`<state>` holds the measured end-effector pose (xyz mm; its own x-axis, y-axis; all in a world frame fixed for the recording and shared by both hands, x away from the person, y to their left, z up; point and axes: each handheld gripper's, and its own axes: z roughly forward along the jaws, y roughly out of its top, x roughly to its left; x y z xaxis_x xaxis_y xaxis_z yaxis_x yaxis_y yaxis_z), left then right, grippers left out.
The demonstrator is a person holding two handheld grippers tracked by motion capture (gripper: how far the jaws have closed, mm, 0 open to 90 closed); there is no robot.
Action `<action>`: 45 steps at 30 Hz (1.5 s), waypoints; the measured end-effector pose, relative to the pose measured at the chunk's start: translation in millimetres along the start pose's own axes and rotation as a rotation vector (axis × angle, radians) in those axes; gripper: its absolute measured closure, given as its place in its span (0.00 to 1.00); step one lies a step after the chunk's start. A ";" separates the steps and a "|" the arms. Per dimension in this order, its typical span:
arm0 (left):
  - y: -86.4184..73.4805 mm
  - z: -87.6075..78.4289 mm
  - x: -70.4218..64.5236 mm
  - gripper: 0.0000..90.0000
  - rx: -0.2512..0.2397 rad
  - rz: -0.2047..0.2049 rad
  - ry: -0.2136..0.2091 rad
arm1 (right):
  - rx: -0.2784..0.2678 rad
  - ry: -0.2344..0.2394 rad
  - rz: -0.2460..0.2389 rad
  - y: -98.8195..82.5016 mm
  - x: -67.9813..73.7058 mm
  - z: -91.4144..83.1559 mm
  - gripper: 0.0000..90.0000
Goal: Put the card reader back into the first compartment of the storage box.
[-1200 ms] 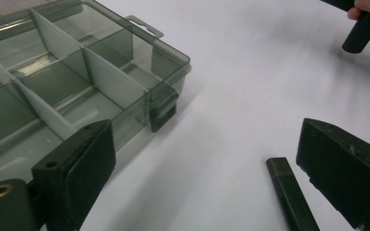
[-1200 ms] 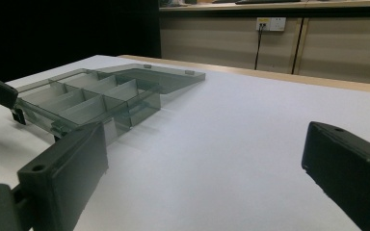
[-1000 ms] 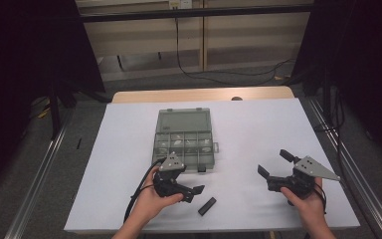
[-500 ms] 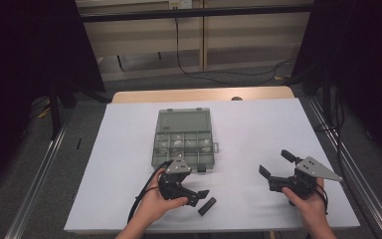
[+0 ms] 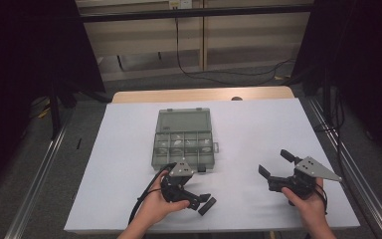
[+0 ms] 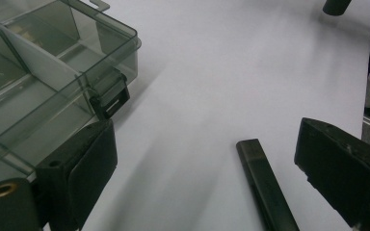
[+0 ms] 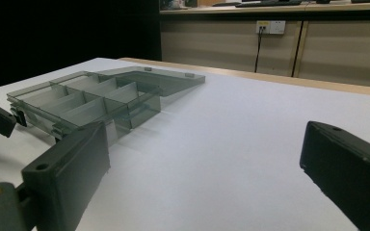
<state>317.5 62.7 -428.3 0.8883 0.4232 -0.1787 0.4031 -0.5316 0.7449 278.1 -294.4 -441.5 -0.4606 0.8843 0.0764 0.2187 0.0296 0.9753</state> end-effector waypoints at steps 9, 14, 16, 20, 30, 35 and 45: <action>-3.7 8.4 -4.6 0.10 0.038 0.019 -0.012 | -0.001 -0.002 0.001 -0.1 -0.6 -0.3 0.04; -5.4 13.2 -8.3 0.10 0.052 0.030 -0.014 | 0.004 0.003 0.002 -0.4 -0.1 -0.1 0.04; -6.1 14.8 -8.9 0.10 0.062 0.038 -0.013 | 0.003 0.005 0.001 -0.6 0.0 0.4 0.04; -7.7 16.4 -10.4 0.15 0.073 0.063 -0.017 | 0.002 0.003 -0.002 -0.1 0.1 -0.1 0.04; -12.5 21.2 -19.5 0.34 0.100 0.114 -0.033 | 0.004 0.002 -0.004 0.2 -0.4 -0.5 0.05; -14.2 19.2 -21.1 0.44 0.114 0.151 -0.012 | 0.005 0.001 -0.005 0.2 -0.6 -0.6 0.05; -12.8 15.5 -19.9 0.71 0.131 0.115 0.033 | 0.011 -0.004 -0.005 0.4 -1.2 -0.7 0.06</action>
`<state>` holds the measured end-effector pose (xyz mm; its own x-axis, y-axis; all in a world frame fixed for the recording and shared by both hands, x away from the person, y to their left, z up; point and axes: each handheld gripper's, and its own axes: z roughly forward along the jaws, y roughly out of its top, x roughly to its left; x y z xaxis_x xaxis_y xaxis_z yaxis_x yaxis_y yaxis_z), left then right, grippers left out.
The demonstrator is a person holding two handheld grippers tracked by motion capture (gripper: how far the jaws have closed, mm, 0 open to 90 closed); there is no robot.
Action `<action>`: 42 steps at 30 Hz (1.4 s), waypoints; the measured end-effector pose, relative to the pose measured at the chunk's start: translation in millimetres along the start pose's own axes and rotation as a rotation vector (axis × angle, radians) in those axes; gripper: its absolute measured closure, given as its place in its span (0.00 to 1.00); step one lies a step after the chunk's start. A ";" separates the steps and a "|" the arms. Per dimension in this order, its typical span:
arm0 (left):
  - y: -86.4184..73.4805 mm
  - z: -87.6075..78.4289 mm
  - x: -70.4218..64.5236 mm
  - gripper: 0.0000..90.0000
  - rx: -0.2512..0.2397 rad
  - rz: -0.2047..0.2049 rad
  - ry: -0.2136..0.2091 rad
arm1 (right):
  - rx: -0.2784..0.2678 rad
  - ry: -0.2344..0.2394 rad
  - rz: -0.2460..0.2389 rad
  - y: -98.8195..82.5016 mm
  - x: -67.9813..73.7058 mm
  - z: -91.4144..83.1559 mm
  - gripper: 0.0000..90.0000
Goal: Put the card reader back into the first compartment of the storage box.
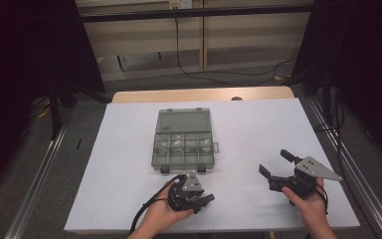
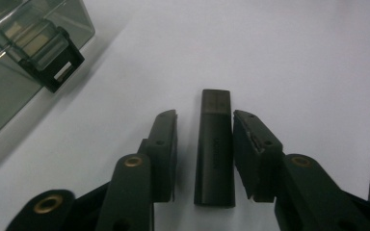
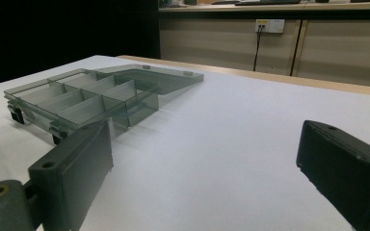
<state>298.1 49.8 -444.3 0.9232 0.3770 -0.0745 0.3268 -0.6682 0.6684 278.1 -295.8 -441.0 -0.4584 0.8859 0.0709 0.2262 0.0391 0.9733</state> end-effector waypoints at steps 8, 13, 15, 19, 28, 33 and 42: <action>2.7 0.5 6.6 0.82 0.019 -0.043 -0.023 | -0.001 -0.002 0.003 0.1 -0.5 0.4 0.06; 4.4 0.8 8.0 0.82 0.029 -0.072 -0.031 | -0.004 -0.001 -0.001 0.8 -0.7 -0.2 0.06; 4.6 0.6 8.0 0.82 0.033 -0.070 -0.029 | -0.003 -0.006 -0.001 0.6 -1.7 -0.4 0.06; 3.1 0.4 8.6 0.82 0.016 -0.093 -0.034 | -0.006 -0.004 0.009 0.3 -2.7 -1.1 0.06; 1.9 -1.2 12.3 0.82 0.006 -0.134 -0.052 | -0.008 -0.004 0.003 0.3 -4.0 -2.0 0.06; 1.8 -5.3 16.9 0.82 -0.008 -0.161 -0.038 | -0.007 0.003 0.005 0.0 -3.4 -1.6 0.06; 4.4 -18.6 25.0 0.82 -0.045 -0.207 -0.025 | -0.009 0.018 0.000 0.2 -0.5 -0.9 0.06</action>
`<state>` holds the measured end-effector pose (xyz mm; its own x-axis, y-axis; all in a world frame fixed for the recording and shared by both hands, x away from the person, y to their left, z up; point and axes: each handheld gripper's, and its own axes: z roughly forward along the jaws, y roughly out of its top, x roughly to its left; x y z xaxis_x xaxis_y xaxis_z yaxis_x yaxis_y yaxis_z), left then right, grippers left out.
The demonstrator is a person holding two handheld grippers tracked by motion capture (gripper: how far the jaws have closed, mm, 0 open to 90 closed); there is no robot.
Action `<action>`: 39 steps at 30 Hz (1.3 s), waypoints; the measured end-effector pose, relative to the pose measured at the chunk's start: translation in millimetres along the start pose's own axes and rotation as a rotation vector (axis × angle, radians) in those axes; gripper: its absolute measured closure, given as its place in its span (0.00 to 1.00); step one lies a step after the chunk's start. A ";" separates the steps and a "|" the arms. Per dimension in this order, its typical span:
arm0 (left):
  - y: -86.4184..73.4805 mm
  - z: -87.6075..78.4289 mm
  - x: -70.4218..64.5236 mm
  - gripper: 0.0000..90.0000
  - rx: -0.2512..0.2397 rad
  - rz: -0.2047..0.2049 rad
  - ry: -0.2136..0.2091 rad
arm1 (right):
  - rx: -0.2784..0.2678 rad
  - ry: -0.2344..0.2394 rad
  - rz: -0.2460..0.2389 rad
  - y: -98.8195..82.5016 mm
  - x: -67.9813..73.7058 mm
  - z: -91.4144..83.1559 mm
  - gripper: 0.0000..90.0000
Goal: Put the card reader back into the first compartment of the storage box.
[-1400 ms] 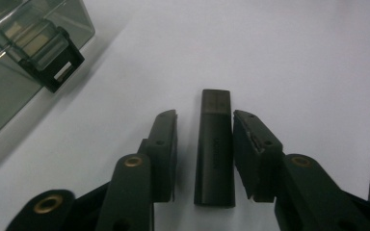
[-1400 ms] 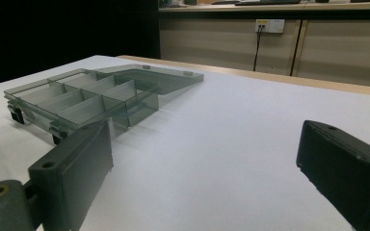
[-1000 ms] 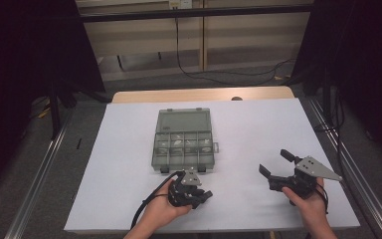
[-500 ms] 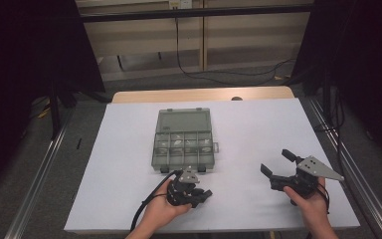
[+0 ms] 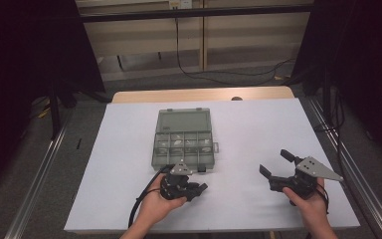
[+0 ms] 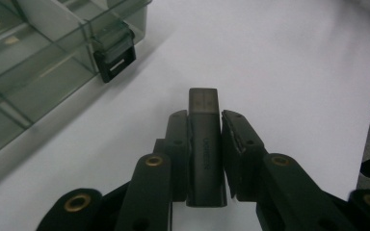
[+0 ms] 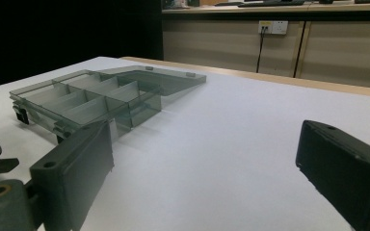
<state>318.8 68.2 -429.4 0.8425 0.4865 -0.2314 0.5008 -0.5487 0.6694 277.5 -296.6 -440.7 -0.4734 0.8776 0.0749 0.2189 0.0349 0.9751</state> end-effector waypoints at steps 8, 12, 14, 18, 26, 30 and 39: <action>7.8 -10.6 3.2 0.82 -0.025 -0.023 0.003 | -0.005 0.001 -0.001 0.6 0.1 -0.5 0.06; 13.1 -17.6 4.3 0.82 -0.047 -0.035 0.001 | -0.007 0.002 -0.004 0.8 0.5 -0.2 0.06; 15.3 -20.5 4.9 0.82 -0.054 -0.036 0.004 | -0.005 0.003 -0.005 1.0 1.1 -0.1 0.06; 17.7 -23.7 7.7 0.82 -0.056 -0.050 0.003 | -0.007 0.005 -0.002 0.6 0.8 -0.3 0.06; 20.2 -28.7 11.8 0.82 -0.066 -0.062 0.006 | -0.007 0.001 0.001 0.3 0.1 -0.6 0.06; 22.2 -33.6 13.3 0.82 -0.072 -0.066 0.010 | -0.006 0.002 0.003 0.0 -0.3 -0.4 0.06; 28.7 -41.3 16.3 0.82 -0.073 -0.070 0.008 | -0.007 0.007 0.004 0.3 1.1 0.0 0.06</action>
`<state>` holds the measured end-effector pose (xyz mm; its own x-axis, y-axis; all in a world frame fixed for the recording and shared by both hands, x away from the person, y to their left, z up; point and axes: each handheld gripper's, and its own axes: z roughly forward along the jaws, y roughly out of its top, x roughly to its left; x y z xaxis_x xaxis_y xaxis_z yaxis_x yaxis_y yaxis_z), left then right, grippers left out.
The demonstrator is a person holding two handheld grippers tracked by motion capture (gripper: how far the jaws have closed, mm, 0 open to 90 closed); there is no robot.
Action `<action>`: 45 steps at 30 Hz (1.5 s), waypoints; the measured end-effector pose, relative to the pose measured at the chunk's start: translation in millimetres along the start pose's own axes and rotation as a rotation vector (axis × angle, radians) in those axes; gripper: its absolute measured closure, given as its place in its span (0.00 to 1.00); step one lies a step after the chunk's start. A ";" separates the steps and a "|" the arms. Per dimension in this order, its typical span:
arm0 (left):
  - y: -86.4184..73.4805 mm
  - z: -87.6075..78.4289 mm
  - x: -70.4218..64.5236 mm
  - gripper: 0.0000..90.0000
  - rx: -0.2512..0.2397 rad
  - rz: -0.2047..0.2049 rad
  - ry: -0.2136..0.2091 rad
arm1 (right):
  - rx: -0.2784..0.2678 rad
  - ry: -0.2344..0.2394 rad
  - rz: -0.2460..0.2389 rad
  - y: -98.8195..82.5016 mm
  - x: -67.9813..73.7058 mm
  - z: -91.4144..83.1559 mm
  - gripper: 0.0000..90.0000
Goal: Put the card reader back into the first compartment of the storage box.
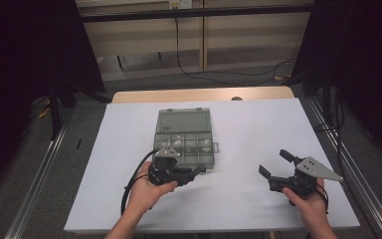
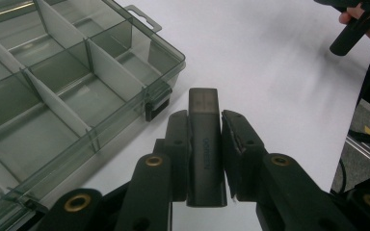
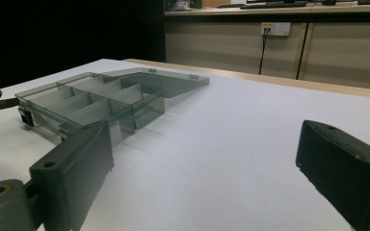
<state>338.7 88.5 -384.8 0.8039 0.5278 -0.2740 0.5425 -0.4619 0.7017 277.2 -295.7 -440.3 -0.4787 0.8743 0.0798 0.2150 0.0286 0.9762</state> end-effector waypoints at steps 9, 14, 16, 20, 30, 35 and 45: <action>9.1 -7.3 4.6 0.82 -0.008 -0.002 0.018 | -0.003 -0.002 0.000 0.0 -0.9 -0.4 0.06; 11.7 -9.8 10.0 0.82 -0.003 -0.010 0.029 | -0.005 0.003 -0.002 0.7 0.4 -0.6 0.06; 12.5 -9.9 11.7 0.82 -0.008 -0.014 0.042 | -0.004 0.003 -0.003 0.7 0.1 -0.6 0.06; 15.1 -12.0 15.0 0.82 -0.014 -0.018 0.057 | -0.010 0.004 0.007 0.8 -0.2 -0.6 0.05; 20.1 -18.4 24.2 0.82 -0.023 -0.047 0.094 | -0.010 0.002 0.009 0.9 -0.4 -1.0 0.05; 21.3 -19.4 30.3 0.82 -0.024 -0.059 0.105 | -0.009 0.005 0.009 1.0 -0.1 -0.9 0.05; 26.4 -22.7 40.7 0.82 -0.021 -0.084 0.127 | -0.010 0.002 0.006 1.2 -1.2 -1.4 0.05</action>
<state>380.2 114.0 -362.6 0.7180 0.6506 -0.2475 0.6001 -0.3984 0.6936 276.8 -297.4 -438.9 -0.4794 0.8733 0.0863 0.2098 0.0185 0.9776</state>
